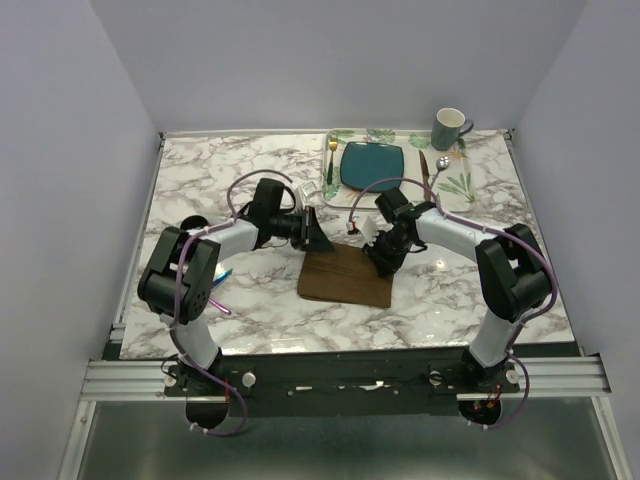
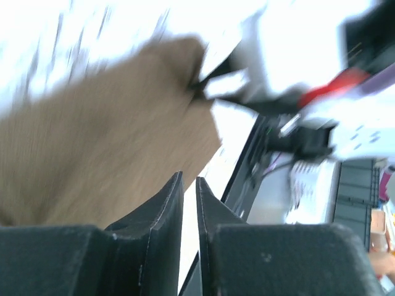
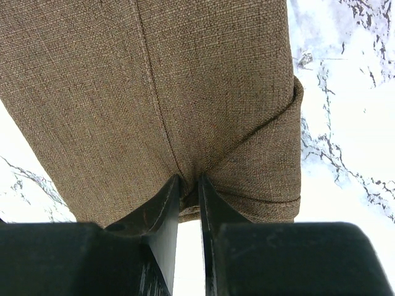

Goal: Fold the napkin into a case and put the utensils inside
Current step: Smooth out the 2/3-rectangle-folded napkin at the center of the board.

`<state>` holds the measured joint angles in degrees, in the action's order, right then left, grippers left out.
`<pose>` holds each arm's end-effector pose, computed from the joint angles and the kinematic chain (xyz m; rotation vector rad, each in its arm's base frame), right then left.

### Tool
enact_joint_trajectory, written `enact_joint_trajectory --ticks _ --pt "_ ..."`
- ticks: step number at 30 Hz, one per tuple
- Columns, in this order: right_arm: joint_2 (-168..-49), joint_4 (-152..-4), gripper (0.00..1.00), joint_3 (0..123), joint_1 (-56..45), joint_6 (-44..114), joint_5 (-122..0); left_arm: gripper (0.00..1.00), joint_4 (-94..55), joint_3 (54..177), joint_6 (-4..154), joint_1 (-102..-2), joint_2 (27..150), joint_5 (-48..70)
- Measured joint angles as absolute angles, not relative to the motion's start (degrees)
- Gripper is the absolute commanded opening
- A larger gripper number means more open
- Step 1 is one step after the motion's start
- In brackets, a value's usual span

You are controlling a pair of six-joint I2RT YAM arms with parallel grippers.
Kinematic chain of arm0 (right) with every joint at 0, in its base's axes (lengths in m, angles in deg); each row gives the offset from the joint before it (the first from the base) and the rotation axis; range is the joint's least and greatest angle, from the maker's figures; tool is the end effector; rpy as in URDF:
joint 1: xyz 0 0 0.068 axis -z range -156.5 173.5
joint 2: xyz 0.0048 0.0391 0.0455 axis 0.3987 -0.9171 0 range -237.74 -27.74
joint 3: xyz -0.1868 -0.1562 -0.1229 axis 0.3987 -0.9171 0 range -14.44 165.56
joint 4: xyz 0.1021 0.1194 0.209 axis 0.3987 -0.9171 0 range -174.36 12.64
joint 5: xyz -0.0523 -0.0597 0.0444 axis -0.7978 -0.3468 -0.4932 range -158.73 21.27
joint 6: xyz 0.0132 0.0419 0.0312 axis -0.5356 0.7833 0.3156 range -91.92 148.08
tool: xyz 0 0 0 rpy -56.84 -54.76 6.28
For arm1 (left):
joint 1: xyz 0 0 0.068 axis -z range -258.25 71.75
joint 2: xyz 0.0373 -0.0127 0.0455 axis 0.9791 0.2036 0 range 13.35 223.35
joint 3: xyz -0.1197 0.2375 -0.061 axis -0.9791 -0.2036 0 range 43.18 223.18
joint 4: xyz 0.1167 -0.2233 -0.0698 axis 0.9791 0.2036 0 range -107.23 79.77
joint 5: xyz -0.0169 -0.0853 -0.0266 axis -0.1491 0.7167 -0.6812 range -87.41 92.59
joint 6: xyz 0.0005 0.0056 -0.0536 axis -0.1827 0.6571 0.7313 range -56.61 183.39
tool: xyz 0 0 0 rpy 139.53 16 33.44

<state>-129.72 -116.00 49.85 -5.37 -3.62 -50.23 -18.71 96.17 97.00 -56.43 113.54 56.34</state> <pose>0.2843 0.1697 0.1647 -1.4912 2.4425 0.4573 0.3083 -0.1544 0.1664 0.2498 2.4769 -1.5554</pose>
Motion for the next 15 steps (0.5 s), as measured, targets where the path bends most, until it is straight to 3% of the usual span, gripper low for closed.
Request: enact_joint_trajectory --ticks 7,15 --pt "-129.74 -116.02 0.26 49.87 -5.39 -3.95 -50.23 0.22 -37.13 102.55 110.70 -55.99 121.89 55.88" --pt "-130.16 -116.45 0.26 50.33 -5.39 -3.95 -50.23 0.21 -40.28 102.60 113.39 -56.21 134.82 54.14"
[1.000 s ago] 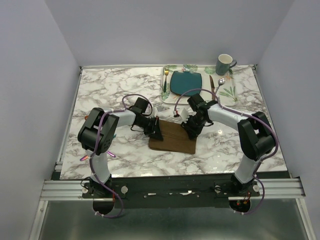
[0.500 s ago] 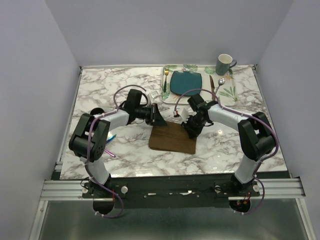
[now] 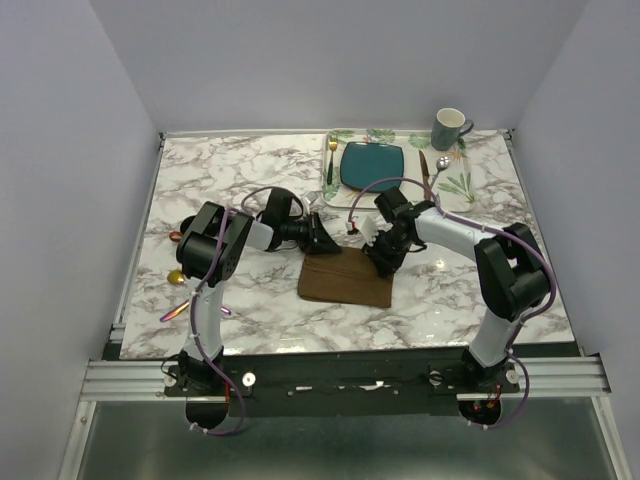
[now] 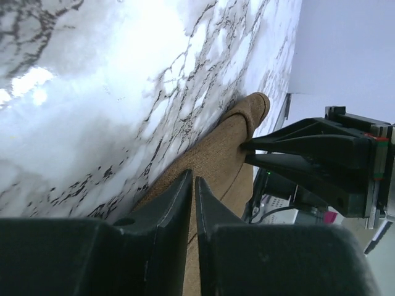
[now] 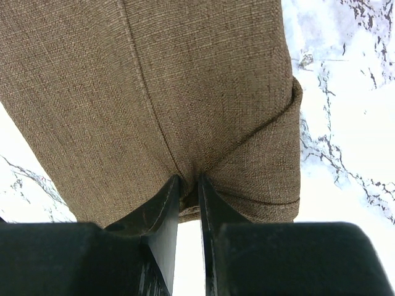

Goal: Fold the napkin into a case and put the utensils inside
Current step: Smooth out the 2/3-rectangle-folded napkin at the center of the board.

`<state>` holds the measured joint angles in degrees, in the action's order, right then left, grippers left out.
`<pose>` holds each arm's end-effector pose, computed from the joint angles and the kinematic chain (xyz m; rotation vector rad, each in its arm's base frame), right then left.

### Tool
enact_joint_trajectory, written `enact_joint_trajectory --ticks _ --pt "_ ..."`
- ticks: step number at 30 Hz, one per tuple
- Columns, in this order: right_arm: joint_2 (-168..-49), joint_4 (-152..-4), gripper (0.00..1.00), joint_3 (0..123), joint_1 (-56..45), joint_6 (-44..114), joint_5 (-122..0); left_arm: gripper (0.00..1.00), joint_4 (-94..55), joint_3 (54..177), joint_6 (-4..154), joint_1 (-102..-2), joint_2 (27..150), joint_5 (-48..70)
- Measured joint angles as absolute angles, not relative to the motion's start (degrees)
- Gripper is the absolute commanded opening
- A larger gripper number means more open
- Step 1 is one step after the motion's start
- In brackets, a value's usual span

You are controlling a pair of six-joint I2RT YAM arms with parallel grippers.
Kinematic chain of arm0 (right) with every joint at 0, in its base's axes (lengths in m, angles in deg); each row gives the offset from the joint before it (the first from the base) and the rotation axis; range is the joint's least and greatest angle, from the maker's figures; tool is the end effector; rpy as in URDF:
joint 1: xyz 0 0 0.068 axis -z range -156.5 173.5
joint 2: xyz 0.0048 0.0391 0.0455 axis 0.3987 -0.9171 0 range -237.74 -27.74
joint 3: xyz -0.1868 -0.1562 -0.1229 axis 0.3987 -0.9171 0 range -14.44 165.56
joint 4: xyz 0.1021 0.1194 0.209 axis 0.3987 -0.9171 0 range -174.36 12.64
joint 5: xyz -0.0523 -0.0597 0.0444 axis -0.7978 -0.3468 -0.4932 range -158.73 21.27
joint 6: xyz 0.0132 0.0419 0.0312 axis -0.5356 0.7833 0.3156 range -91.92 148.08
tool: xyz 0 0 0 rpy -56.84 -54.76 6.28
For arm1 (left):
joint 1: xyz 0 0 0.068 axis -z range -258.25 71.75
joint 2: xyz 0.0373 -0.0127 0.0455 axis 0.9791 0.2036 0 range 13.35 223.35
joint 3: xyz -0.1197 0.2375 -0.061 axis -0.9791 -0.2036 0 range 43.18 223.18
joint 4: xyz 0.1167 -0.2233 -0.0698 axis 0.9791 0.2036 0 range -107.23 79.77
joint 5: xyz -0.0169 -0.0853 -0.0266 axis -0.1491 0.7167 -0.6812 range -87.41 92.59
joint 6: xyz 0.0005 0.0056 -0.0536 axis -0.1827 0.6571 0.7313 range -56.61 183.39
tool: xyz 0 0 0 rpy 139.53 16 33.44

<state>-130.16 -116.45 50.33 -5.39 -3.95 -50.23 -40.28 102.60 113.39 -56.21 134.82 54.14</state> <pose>0.2854 0.1704 0.1643 -1.5004 2.4441 0.4576 0.3607 -0.1762 0.0899 -0.0438 2.4902 -1.6288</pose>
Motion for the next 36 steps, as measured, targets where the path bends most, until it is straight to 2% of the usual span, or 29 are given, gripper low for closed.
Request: enact_joint_trajectory --ticks 6,15,19,23,27,36 --pt "-130.33 -116.76 0.27 50.60 -5.39 -3.97 -50.23 0.23 -39.84 102.44 111.09 -58.33 134.47 55.95" --pt "-130.31 -117.07 0.33 50.75 -5.41 -4.15 -50.18 0.24 -37.22 97.29 107.25 -55.55 119.42 56.43" --pt "-130.20 -117.39 0.38 50.75 -5.56 -5.02 -50.07 0.24 -31.34 94.38 102.94 -54.90 116.16 56.50" --pt "-130.00 -117.57 0.39 50.64 -5.80 -6.35 -50.14 0.19 -23.60 92.30 99.16 -54.85 116.05 56.15" --pt "-129.61 -117.33 0.36 50.14 -6.17 -7.42 -50.51 0.13 -16.89 92.46 94.59 -54.48 116.25 55.18" --pt "-128.21 -115.12 0.19 48.32 -6.61 -9.48 -52.46 0.08 -6.67 94.55 88.67 -54.79 119.79 52.17"
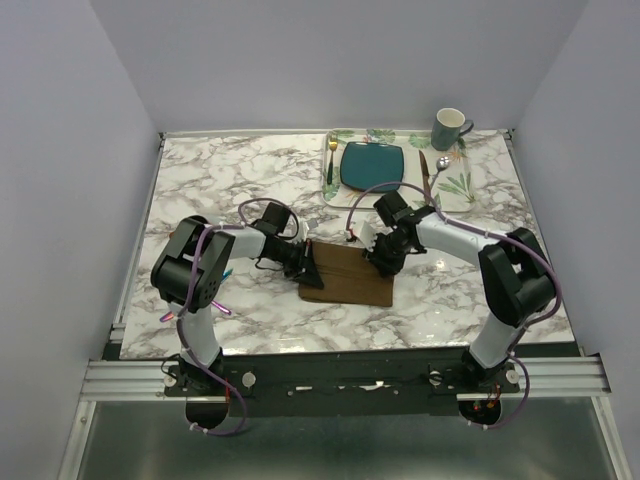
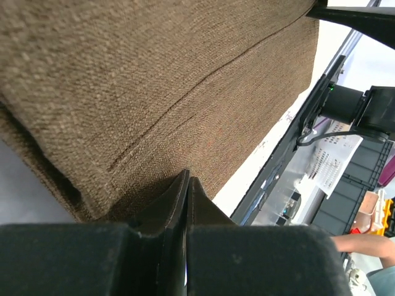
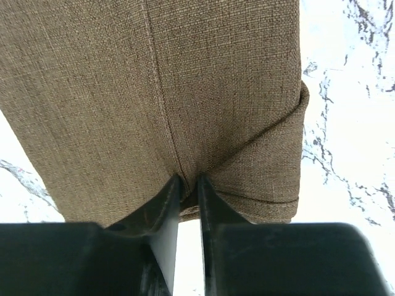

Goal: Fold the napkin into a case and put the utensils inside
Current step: Smooth out the 2/3-rectangle-folded napkin at the center of the board.

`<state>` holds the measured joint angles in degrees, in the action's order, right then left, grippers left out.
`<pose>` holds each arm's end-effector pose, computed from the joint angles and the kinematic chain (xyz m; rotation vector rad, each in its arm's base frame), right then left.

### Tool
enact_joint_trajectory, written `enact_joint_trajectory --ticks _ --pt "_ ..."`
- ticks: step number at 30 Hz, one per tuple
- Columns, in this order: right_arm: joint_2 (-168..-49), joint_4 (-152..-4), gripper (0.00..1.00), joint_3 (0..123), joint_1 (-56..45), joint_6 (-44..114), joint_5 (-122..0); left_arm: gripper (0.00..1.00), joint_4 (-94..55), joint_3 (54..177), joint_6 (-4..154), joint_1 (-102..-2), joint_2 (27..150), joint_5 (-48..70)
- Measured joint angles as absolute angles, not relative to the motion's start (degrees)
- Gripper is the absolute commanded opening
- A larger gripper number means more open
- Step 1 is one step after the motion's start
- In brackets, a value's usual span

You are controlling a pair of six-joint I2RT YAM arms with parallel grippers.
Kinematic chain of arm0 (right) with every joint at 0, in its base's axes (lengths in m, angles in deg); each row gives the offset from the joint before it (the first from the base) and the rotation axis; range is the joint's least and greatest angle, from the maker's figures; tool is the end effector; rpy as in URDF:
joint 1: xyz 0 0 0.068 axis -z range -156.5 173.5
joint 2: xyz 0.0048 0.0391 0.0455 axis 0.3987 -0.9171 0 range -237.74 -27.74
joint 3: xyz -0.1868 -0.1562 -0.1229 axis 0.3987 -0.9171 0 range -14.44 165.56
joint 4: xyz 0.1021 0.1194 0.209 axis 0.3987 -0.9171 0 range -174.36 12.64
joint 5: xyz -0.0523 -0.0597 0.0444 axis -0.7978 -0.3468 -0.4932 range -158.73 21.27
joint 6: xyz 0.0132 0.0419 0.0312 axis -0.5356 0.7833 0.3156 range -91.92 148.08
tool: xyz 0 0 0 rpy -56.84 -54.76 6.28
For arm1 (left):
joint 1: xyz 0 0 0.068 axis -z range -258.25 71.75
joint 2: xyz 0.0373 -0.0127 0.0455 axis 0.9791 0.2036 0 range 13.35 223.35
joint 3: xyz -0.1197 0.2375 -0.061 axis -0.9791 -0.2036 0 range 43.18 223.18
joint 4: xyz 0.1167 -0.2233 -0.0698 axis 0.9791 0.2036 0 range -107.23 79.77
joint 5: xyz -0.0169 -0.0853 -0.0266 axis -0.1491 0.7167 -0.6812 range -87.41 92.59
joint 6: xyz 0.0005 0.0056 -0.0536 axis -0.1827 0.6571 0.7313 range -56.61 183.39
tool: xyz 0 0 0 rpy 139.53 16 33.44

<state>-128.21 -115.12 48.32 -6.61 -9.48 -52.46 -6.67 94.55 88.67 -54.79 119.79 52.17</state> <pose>0.2767 0.1720 0.1660 -1.6280 2.3355 0.3823 0.2867 -0.1540 0.1118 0.2330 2.7822 -1.4164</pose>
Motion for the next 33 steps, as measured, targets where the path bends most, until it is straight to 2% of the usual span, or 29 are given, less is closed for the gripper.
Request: enact_joint_trajectory --ticks 9,14,18,21,27,33 --pt "-125.39 -113.15 0.15 45.17 -6.85 -12.08 -54.29 0.08 -4.44 95.89 88.03 -54.92 120.44 52.10" --pt "-124.82 -113.02 0.19 44.58 -6.81 -12.80 -54.53 0.08 -4.44 95.89 88.06 -54.94 120.44 52.10" --pt "-125.11 -113.15 0.21 44.78 -6.81 -12.47 -54.49 0.18 -4.85 95.89 88.06 -54.94 120.44 52.56" --pt "-126.46 -114.22 0.22 46.29 -6.74 -11.77 -54.44 0.23 -8.46 93.94 89.17 -55.49 118.67 54.22" --pt "-127.66 -115.62 0.23 47.75 -6.55 -10.75 -54.29 0.25 -16.30 93.90 95.88 -56.17 109.93 57.59" --pt "-127.84 -115.95 0.24 48.02 -6.50 -10.55 -54.23 0.22 -26.40 101.31 103.40 -55.73 116.40 56.78"
